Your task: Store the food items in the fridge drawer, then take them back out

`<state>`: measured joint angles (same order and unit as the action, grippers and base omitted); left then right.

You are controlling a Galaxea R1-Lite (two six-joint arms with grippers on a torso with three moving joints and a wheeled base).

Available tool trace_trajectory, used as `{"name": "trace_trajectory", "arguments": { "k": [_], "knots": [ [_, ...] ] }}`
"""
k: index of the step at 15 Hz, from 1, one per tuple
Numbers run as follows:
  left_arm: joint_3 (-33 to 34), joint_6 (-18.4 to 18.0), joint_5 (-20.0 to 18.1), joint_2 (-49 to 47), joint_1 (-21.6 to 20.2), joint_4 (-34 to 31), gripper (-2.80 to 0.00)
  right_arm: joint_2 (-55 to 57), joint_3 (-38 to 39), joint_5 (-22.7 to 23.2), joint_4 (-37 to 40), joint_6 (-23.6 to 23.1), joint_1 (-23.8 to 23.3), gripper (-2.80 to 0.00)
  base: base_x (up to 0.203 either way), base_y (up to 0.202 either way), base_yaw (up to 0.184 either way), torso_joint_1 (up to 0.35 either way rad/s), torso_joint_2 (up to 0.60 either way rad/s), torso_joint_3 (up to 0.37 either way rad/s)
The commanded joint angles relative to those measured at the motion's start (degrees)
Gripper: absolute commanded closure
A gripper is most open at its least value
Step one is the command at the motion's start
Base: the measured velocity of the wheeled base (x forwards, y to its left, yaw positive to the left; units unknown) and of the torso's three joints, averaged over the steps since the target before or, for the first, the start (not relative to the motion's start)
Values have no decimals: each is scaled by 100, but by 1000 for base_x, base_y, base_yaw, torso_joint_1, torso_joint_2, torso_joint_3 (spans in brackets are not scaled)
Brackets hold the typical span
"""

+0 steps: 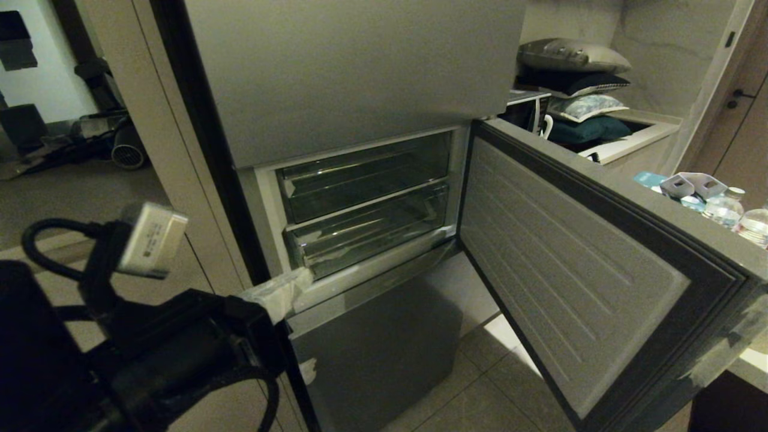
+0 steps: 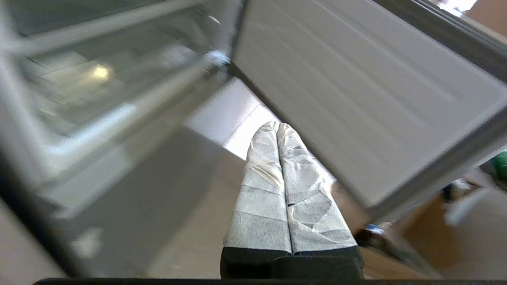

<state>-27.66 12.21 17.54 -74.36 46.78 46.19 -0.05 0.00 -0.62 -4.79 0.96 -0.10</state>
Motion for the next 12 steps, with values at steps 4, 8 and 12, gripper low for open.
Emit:
{"name": "trace_trajectory", "arguments": {
  "k": [4,8,12],
  "knots": [
    [-756,-306,313,2164,-164,-2357,0,-4,176,1,-2,0,1,0,0,0,0,0,0,0],
    [-777,-430,340,3075,-2061,-3503,0,-4,176,1,4,0,1,0,0,0,0,0,0,0],
    [-197,-935,301,4255,-4372,-4325,0,-4,184,1,-4,0,1,0,0,0,0,0,0,0]
  ]
}}
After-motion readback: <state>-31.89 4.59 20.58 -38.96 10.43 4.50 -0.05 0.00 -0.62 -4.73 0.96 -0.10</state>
